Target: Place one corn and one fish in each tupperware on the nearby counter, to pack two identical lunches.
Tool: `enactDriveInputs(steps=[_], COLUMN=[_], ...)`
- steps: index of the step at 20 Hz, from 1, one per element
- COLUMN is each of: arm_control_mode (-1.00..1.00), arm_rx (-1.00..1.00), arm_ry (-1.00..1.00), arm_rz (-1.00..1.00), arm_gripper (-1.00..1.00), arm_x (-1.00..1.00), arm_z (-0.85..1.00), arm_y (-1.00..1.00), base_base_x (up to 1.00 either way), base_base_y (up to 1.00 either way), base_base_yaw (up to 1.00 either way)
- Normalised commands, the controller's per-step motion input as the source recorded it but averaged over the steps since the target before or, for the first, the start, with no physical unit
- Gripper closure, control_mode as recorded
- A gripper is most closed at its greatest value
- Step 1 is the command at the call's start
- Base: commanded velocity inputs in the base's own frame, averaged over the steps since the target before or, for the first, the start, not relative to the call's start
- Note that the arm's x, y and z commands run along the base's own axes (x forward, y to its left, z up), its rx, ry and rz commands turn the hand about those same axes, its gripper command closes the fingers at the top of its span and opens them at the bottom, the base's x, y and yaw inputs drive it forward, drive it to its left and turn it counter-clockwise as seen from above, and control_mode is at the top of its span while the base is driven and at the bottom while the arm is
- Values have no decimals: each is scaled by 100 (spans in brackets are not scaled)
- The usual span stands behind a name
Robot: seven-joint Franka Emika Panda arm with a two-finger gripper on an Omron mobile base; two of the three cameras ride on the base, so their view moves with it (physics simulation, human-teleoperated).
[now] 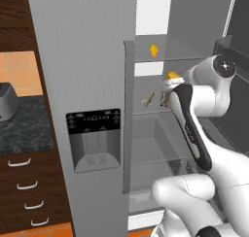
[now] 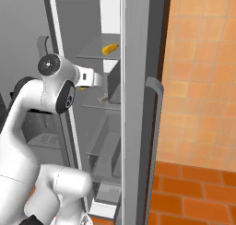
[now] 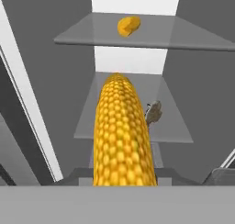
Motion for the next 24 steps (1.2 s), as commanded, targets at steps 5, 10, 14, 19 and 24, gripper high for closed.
enactDriveInputs(steps=[5,10,14,19,24], arm_control_mode=[-100,100,100,100,100], arm_rx=[-1,0,0,0,0], arm_ry=[-3,-4,0,0,0], arm_rz=[0,0,0,0,0], arm_gripper=[100,100,100,100,100], arm_x=[-100,-40,0,0,0], arm_z=[0,0,0,0,0], arm_y=[9,18,0,0,0], base_base_x=[0,-60,-56,-11,0], base_base_y=[0,55,100,100,100], base_base_yaw=[0,0,7,10,5])
